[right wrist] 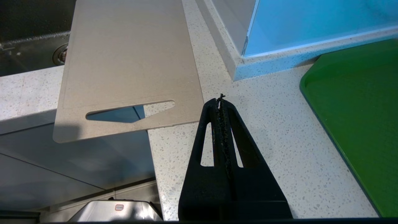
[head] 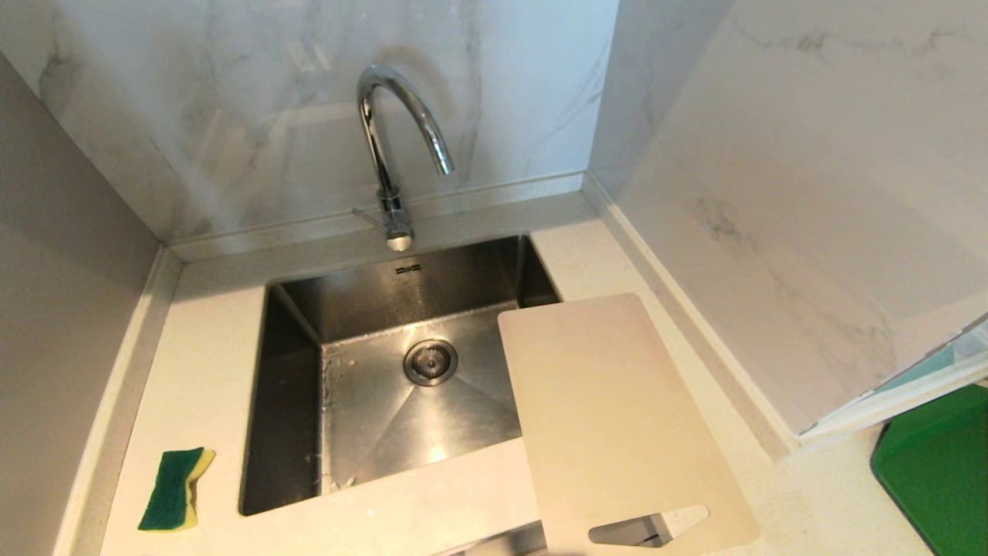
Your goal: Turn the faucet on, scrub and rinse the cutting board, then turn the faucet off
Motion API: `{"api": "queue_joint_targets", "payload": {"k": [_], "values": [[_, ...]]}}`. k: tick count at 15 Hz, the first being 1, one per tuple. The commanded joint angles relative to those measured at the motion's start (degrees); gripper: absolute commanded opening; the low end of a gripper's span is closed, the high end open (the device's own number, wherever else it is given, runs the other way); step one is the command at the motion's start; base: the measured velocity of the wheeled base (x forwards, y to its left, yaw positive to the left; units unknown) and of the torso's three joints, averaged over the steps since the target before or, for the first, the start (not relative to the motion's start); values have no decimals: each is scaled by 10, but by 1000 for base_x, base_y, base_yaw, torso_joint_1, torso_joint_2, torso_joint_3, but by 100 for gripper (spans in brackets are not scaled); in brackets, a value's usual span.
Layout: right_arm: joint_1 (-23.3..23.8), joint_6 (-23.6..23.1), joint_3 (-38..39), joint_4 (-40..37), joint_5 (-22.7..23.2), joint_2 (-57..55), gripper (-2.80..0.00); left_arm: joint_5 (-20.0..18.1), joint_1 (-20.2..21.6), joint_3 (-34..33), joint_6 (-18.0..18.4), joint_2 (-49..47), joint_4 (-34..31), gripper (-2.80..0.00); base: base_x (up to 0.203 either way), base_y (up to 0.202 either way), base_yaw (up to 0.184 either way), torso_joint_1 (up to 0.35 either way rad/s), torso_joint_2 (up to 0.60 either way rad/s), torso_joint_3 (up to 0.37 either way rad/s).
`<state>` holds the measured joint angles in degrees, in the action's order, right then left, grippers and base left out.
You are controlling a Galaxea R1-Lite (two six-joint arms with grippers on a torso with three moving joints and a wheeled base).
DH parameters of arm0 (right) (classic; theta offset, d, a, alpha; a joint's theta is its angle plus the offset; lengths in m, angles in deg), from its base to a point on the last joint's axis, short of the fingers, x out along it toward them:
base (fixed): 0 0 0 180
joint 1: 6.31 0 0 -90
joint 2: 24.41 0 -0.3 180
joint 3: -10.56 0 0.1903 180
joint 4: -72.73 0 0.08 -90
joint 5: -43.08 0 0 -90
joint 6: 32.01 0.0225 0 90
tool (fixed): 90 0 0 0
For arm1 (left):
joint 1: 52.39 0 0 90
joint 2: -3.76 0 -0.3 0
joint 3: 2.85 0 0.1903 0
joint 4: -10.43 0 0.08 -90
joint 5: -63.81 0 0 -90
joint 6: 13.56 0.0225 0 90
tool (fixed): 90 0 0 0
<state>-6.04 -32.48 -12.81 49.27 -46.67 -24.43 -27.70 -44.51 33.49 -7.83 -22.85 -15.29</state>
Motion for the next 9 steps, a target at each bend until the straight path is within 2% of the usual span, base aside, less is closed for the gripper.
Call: {"api": "queue_joint_targets", "payload": {"k": [1,4,6,8,9], "values": [[0,-1,0,0,0,0,-280,10,-23,-37,1,83,-21,-280,0,0,0,0,0,0],[0,-1,0,0,0,0,-280,24,-35,-100,1,109,2,-280,0,0,0,0,0,0],[0,-1,0,0,0,0,-280,23,-45,-99,1,113,4,-280,0,0,0,0,0,0],[0,-1,0,0,0,0,-280,29,-81,-94,-3,141,-28,-280,0,0,0,0,0,0],[0,-1,0,0,0,0,-280,31,-85,-92,-5,148,-33,-280,0,0,0,0,0,0]]}}
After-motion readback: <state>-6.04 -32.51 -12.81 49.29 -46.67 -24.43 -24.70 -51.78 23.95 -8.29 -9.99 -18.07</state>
